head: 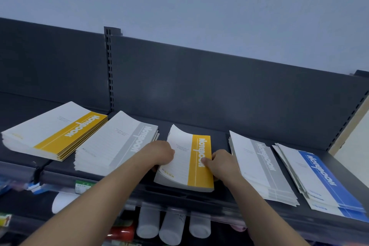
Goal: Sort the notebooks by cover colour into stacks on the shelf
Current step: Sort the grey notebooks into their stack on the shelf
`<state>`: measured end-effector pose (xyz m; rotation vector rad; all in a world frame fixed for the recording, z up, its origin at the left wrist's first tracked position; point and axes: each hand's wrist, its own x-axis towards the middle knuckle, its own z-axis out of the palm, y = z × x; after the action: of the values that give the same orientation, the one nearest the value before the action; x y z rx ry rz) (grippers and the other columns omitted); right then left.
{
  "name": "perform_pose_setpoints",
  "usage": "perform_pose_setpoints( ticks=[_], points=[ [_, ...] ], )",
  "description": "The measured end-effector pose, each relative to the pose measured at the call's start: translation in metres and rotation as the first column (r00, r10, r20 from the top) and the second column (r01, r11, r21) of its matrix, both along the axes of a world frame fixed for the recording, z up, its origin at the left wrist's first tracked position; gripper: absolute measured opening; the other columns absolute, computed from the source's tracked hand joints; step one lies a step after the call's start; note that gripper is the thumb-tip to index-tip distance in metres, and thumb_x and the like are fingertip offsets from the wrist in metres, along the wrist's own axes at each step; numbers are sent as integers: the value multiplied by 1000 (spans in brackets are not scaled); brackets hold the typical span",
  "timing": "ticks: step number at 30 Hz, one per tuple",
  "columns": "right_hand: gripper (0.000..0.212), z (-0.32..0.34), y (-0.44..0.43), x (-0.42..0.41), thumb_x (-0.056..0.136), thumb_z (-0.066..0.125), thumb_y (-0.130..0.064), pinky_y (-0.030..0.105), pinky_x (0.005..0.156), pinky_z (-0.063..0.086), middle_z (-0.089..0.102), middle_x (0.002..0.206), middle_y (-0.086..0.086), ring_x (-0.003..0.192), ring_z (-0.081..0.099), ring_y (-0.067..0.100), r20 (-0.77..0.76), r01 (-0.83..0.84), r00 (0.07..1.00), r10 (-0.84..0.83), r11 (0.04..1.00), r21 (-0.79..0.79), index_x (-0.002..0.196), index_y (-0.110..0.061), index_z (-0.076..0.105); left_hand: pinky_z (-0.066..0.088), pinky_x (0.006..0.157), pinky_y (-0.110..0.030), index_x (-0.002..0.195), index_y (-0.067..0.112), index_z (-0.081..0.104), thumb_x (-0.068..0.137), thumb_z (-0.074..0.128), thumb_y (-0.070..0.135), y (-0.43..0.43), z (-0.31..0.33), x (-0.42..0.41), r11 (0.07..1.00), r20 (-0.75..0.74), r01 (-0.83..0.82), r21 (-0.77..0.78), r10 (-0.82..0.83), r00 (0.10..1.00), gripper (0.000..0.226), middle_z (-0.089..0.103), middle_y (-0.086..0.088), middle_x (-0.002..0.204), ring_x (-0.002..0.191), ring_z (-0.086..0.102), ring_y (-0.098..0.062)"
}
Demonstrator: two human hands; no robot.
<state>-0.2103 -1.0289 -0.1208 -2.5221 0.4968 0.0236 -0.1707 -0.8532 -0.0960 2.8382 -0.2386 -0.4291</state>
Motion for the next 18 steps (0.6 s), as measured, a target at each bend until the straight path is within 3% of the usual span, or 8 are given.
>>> perform_pose_setpoints(
  ticks=[5, 9, 14, 18],
  points=[
    [26, 2, 3, 0, 91, 60, -40, 27, 63, 54, 64, 93, 2, 79, 67, 21, -9, 11, 1000, -11, 999, -30, 95, -15, 57, 41, 93, -29, 126, 2, 53, 105, 25, 31, -1, -4, 2, 997, 17, 45, 66, -47, 999, 46, 55, -12, 129, 117, 53, -24],
    [25, 5, 7, -2, 89, 64, -40, 30, 78, 53, 63, 100, 3, 91, 64, 20, 38, -16, 999, 22, 990, -141, 87, -17, 52, 42, 90, -30, 126, 4, 53, 103, 31, 31, 0, -5, 4, 995, 79, 49, 90, -56, 995, 41, 51, -12, 133, 116, 53, -24],
    [43, 21, -7, -9, 91, 60, -36, 33, 88, 43, 55, 121, 8, 111, 53, 25, 334, 44, 942, 31, 976, -214, 125, -11, 51, 40, 94, -33, 129, 7, 44, 95, 49, 23, -23, 6, -5, 996, 407, 80, 45, -91, 909, 38, 40, -10, 133, 121, 40, -25],
    [47, 31, -59, -17, 94, 52, -38, 39, 97, 41, 53, 129, 11, 121, 47, 30, 347, 165, 936, -67, 950, -264, 134, -13, 51, 39, 95, -35, 123, 8, 50, 97, 48, 29, -69, 16, -14, 975, 379, 214, -61, -176, 908, 33, 44, -11, 129, 122, 40, -27]
  ],
)
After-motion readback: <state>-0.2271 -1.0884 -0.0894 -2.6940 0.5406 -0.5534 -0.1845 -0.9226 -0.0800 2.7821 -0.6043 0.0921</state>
